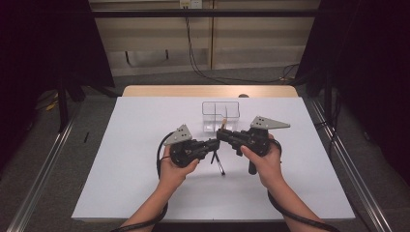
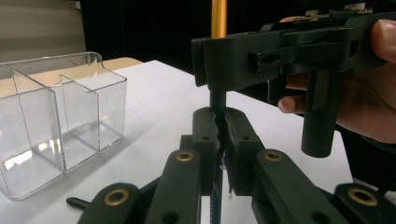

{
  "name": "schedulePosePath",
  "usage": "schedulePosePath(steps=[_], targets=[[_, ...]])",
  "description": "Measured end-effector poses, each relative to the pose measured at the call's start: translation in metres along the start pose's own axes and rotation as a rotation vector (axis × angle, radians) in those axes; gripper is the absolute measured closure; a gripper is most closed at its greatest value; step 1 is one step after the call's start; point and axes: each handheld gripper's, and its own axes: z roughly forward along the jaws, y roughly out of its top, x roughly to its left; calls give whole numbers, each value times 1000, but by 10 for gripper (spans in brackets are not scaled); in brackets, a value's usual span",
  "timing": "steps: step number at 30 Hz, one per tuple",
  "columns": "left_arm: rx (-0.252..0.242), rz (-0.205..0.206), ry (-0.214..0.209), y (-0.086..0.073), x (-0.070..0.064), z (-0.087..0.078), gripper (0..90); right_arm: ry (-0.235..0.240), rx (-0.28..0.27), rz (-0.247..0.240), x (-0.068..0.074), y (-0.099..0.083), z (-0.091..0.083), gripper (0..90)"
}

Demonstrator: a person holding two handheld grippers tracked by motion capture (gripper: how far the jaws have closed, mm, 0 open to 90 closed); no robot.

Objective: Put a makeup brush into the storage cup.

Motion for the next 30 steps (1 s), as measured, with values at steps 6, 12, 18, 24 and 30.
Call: schedulePosePath(steps=[6,12,18,24,30], targets=[[-4,-5,-4,0,0,0,838,15,-2,-5,2,1,2,839],[-2,-15,-13,0,1,-1,836,23,0,-14,2,1,3,841],[-10,-28,-23,0,2,-2,829,31,2,-19,2,2,3,842],[-19,-31,-27,1,2,-4,816,44,-2,-33,3,4,3,841],[-20,-22,-28,1,2,-5,773,56,0,-39,4,6,5,842]])
